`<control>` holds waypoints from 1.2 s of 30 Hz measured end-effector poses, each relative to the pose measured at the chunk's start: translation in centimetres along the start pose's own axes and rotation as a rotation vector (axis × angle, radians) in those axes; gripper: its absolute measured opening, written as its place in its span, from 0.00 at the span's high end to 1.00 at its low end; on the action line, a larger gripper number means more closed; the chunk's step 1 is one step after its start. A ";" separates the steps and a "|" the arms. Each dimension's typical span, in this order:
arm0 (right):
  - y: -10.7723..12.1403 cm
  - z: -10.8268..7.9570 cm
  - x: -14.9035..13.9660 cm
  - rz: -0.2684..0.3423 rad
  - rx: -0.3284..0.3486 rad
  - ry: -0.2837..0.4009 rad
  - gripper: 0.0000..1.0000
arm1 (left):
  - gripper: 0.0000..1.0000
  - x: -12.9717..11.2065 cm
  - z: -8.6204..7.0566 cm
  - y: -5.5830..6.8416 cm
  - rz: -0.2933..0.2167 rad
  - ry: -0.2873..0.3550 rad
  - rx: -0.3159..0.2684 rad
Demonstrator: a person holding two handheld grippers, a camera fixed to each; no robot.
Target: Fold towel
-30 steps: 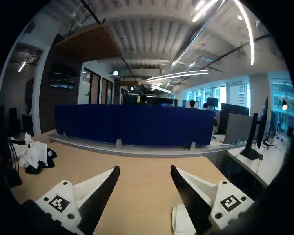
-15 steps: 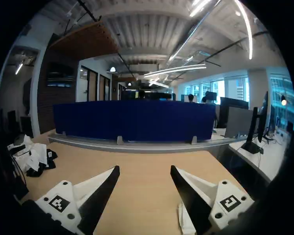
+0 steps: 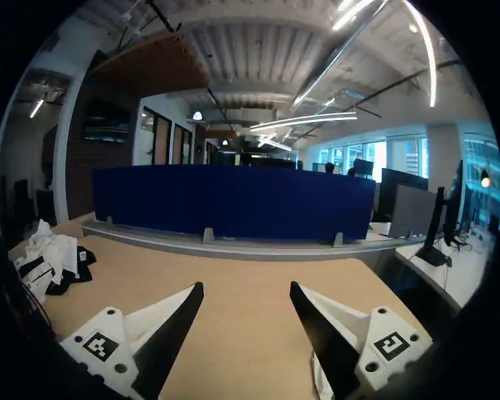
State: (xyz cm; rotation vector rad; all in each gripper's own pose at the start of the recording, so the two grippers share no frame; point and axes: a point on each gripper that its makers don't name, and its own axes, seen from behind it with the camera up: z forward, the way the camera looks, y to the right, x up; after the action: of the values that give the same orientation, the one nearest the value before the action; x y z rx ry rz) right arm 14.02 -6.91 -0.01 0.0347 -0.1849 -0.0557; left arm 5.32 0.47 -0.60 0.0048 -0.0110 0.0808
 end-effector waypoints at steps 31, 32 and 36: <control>-0.7 1.3 -0.7 -0.027 0.004 0.031 0.00 | 0.08 -5.3 0.6 -0.1 -0.080 0.010 0.005; -0.6 1.3 -0.6 -0.026 0.004 0.033 0.00 | 0.08 -5.3 0.6 -0.1 -0.082 0.010 0.004; -0.3 1.4 -0.3 -0.018 0.006 0.046 0.00 | 0.08 -5.3 0.5 -0.1 -0.082 0.011 0.001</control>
State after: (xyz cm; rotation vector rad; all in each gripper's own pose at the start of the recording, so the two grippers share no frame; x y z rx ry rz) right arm 13.48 -7.23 1.35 0.0438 -0.1392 -0.0721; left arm 0.01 -0.10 -0.14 0.0055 -0.0001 -0.0007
